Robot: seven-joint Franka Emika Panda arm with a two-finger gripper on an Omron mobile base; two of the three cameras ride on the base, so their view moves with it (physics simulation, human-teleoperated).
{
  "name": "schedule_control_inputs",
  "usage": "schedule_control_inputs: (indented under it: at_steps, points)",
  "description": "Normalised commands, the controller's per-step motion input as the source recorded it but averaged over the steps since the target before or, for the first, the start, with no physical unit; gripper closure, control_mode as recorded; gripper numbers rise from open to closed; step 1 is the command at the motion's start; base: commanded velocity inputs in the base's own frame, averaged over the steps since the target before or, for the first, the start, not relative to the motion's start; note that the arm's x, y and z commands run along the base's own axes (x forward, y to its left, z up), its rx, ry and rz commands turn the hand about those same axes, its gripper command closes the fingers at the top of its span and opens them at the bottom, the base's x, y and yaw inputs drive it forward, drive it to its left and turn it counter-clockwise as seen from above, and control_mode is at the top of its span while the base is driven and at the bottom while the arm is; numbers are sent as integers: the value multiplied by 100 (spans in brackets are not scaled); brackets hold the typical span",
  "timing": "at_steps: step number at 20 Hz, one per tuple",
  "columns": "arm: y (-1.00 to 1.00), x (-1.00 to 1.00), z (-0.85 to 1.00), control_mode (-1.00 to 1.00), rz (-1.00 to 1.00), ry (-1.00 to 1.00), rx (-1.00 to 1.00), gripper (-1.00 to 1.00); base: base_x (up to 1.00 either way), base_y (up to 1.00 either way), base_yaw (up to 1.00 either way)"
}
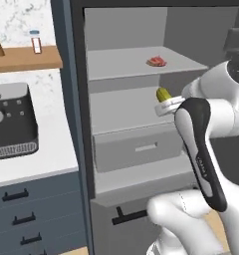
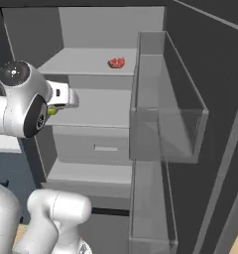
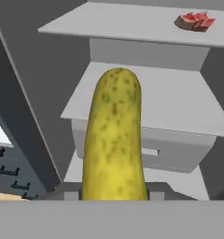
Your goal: Place one cucumber and one steak in each tupperware on the nearby counter, to pack two identical lunches.
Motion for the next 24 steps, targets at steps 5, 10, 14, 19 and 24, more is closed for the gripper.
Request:
schedule_control_inputs:
  at_steps: [5, 10, 14, 19, 24]
  points:
    - [0, 0, 0, 100, 0, 0, 0, 100, -90, 55, 11]
    - [0, 0, 0, 100, 0, 0, 0, 100, -23, 100, 17]
    - [0, 0, 0, 100, 0, 0, 0, 100, 0, 100, 11]
    - [0, 0, 0, 100, 0, 0, 0, 100, 20, 100, 8]
    - [0, 0, 0, 100, 0, 0, 0, 100, 80, 100, 3]
